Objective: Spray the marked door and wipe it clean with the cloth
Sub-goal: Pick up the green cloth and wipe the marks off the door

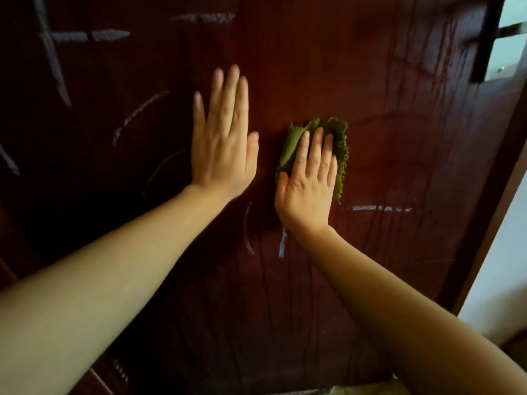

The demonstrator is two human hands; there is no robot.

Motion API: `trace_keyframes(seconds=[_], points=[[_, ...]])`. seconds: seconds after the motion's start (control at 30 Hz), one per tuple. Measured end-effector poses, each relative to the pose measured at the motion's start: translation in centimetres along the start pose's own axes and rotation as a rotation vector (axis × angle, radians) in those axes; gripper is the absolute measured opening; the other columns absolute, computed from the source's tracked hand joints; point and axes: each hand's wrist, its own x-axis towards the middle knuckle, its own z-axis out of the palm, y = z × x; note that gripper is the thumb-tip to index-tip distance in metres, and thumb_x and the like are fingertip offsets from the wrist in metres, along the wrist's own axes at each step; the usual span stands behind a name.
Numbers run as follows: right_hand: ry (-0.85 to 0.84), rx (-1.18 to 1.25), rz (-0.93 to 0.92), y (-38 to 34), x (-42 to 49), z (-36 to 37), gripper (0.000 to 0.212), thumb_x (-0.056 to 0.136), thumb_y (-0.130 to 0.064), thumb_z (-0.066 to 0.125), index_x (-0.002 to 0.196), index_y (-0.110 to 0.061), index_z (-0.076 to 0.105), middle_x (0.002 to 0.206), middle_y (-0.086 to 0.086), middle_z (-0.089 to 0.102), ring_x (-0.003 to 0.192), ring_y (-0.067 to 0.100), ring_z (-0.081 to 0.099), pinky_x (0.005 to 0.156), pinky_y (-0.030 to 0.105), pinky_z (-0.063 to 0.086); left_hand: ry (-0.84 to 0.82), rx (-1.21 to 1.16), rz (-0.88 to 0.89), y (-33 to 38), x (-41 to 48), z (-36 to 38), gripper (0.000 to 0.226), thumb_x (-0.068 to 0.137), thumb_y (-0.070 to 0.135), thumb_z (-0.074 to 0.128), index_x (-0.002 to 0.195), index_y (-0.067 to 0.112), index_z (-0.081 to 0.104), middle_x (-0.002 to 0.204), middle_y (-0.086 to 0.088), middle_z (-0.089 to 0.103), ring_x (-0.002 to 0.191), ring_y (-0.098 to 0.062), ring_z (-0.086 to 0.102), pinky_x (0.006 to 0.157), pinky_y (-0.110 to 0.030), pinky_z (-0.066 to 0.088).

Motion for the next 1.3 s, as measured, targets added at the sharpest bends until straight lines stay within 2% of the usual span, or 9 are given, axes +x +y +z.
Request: trace_keyframes(seconds=[0.4, 0.53, 0.67, 0.73, 0.87, 0.97, 1.17, 1.23, 1.3], points=[[-0.439, -0.406, -1.302, 6.6, -11.4, 5.4, 0.075, 0.09, -0.036, 0.05, 0.156, -0.015, 0.023, 0.154, 0.0, 0.042, 0.136, 0.019, 0.048, 0.119, 0.036, 0.006, -0.103, 0.192, -0.073, -2.3, -10.9, 5.5, 0.077, 0.093, 0.036, 0.046, 0.156, 0.007, 0.012, 0.163, -0.012, 0.021, 0.15, -0.028, 0.013, 0.121, -0.051, 0.007], [-0.104, -0.148, -0.716, 4.2, -7.2, 3.3, 0.077, 0.079, -0.03, 0.068, 0.149, -0.014, 0.042, 0.137, 0.011, 0.057, 0.12, 0.031, 0.046, 0.106, 0.042, 0.03, -0.08, 0.199, -0.061, -2.1, -10.9, 5.4, 0.077, 0.092, 0.035, 0.049, 0.155, 0.007, 0.016, 0.162, -0.012, 0.024, 0.15, -0.028, 0.016, 0.121, -0.051, 0.009], [0.097, -0.089, 0.0, 1.5, -3.5, 1.9, 0.08, 0.087, -0.03, 0.053, 0.156, -0.004, 0.021, 0.161, 0.022, 0.022, 0.149, 0.04, 0.018, 0.121, 0.047, 0.012, -0.093, 0.216, -0.081, -1.8, -10.6, 5.0, 0.076, 0.092, 0.035, 0.05, 0.155, 0.007, 0.017, 0.161, -0.012, 0.025, 0.149, -0.03, 0.022, 0.12, -0.052, 0.01], [0.029, -0.096, -0.133, 0.8, -5.3, 2.8, 0.082, 0.084, -0.031, 0.053, 0.155, -0.005, 0.022, 0.161, 0.021, 0.022, 0.149, 0.038, 0.016, 0.121, 0.046, 0.012, -0.079, 0.209, -0.076, -1.7, -10.3, 5.0, 0.077, 0.091, 0.034, 0.052, 0.154, 0.006, 0.019, 0.161, -0.013, 0.027, 0.149, -0.031, 0.023, 0.12, -0.052, 0.012], [-0.185, -0.198, -0.866, 4.3, -7.1, 2.8, 0.072, 0.085, -0.035, 0.056, 0.153, -0.019, 0.038, 0.151, 0.005, 0.047, 0.127, 0.025, 0.039, 0.11, 0.038, 0.026, -0.049, 0.156, -0.072, -1.0, -10.2, 5.7, 0.078, 0.09, 0.033, 0.052, 0.155, 0.007, 0.017, 0.162, -0.014, 0.023, 0.15, -0.032, 0.02, 0.12, -0.054, 0.011], [0.008, -0.172, -0.412, 9.0, -3.2, 0.8, 0.078, 0.079, -0.036, 0.057, 0.15, -0.01, 0.038, 0.144, 0.014, 0.046, 0.123, 0.034, 0.041, 0.106, 0.043, 0.03, -0.055, 0.119, -0.102, -1.2, -10.5, 5.8, 0.081, 0.089, 0.032, 0.051, 0.156, 0.007, 0.013, 0.163, -0.015, 0.018, 0.151, -0.034, 0.015, 0.12, -0.055, 0.006], [0.354, 0.24, 0.885, 15.9, -4.2, -0.5, 0.081, 0.088, -0.041, 0.02, 0.156, 0.002, 0.012, 0.164, 0.019, 0.01, 0.153, 0.031, 0.005, 0.125, 0.035, -0.002, -0.077, 0.068, -0.126, -1.5, -10.3, 5.6, 0.079, 0.092, 0.027, 0.047, 0.157, 0.009, 0.006, 0.164, -0.015, 0.009, 0.15, -0.022, -0.01, 0.119, -0.055, -0.003], [0.332, 0.247, 0.944, 12.7, -5.0, 0.9, 0.077, 0.09, -0.037, 0.022, 0.154, 0.007, 0.015, 0.162, 0.025, 0.011, 0.152, 0.037, 0.007, 0.124, 0.043, 0.003, -0.078, 0.073, -0.13, -1.5, -10.5, 5.6, 0.079, 0.093, 0.027, 0.047, 0.157, 0.009, 0.004, 0.165, -0.015, 0.007, 0.149, -0.018, -0.017, 0.12, -0.053, -0.006], [0.207, 0.138, 0.615, 7.7, -6.7, 2.2, 0.078, 0.087, -0.034, 0.033, 0.153, 0.007, 0.019, 0.16, 0.029, 0.013, 0.15, 0.041, 0.011, 0.123, 0.045, 0.006, -0.065, 0.076, -0.115, -1.6, -10.6, 5.5, 0.078, 0.094, 0.026, 0.047, 0.157, 0.009, 0.005, 0.164, -0.015, 0.008, 0.149, -0.017, -0.018, 0.12, -0.052, -0.007]])
